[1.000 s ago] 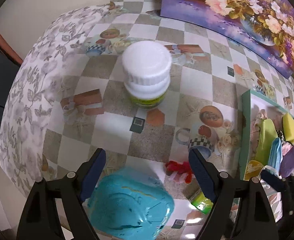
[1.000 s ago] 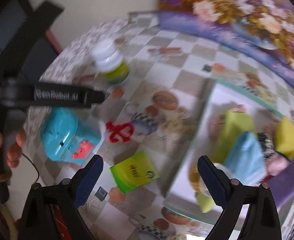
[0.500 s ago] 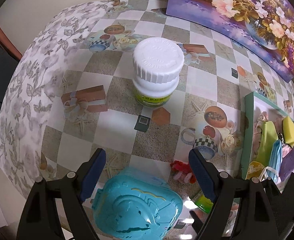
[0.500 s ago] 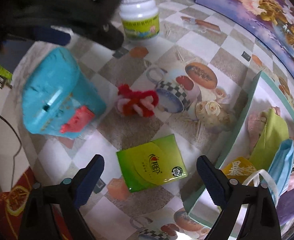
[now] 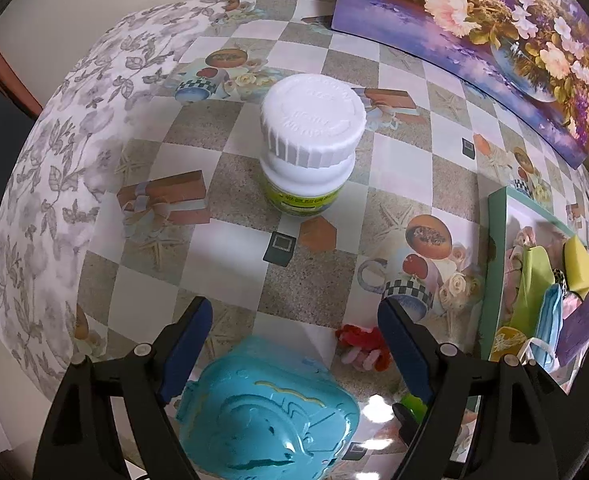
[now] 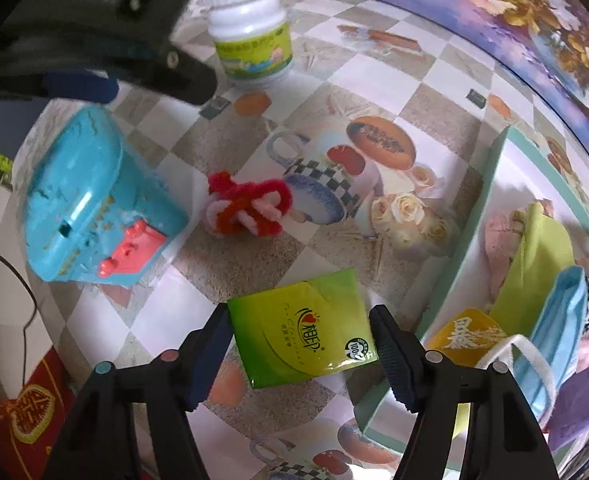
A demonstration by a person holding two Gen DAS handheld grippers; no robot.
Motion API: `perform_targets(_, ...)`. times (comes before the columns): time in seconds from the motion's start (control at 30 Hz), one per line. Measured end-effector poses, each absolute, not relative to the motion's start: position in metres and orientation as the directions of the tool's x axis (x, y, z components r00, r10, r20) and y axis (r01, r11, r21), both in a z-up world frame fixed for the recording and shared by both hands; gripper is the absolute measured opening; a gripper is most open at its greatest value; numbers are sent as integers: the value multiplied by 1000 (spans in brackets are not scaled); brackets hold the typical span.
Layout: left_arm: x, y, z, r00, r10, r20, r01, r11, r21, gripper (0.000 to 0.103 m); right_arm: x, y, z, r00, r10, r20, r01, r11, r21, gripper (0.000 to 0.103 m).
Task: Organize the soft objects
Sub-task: 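Grasp the red pipe-cleaner toy with the left tool while the right tool holds the tissue pack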
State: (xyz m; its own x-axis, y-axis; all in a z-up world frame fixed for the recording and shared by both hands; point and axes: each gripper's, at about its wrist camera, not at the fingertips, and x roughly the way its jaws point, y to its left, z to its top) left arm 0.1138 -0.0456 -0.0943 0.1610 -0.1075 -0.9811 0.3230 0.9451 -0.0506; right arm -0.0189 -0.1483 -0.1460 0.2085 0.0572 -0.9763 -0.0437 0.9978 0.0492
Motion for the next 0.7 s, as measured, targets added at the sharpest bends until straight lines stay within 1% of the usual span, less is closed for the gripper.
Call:
perform_targets(0.17, 111, -55, -93, 161, -124, -979, 353, 934, -60, 85, -18, -163, -125, 256, 34, -966, 3, 999, 36, 72)
perform_targets(0.37, 104, -71, -98, 156, -112, -981, 411, 911, -39, 85, -30, -190, -94, 319, -11, -948, 114, 993, 26, 72)
perform_targets(0.47, 104, -72, -98, 157, -113, -981, 410, 911, -39, 85, -39, -212, -73, 363, -67, -930, 189, 982, 3, 72)
perform_targets(0.6, 101, -77, -99, 148, -114, -982, 416, 908, -43, 85, -49, -234, -54, 383, -117, -917, 310, 951, 8, 72)
perform_targets(0.7, 97, -89, -102, 141, -91, -986, 446, 895, -19, 85, -55, -253, -36, 397, -169, -902, 411, 911, 10, 72)
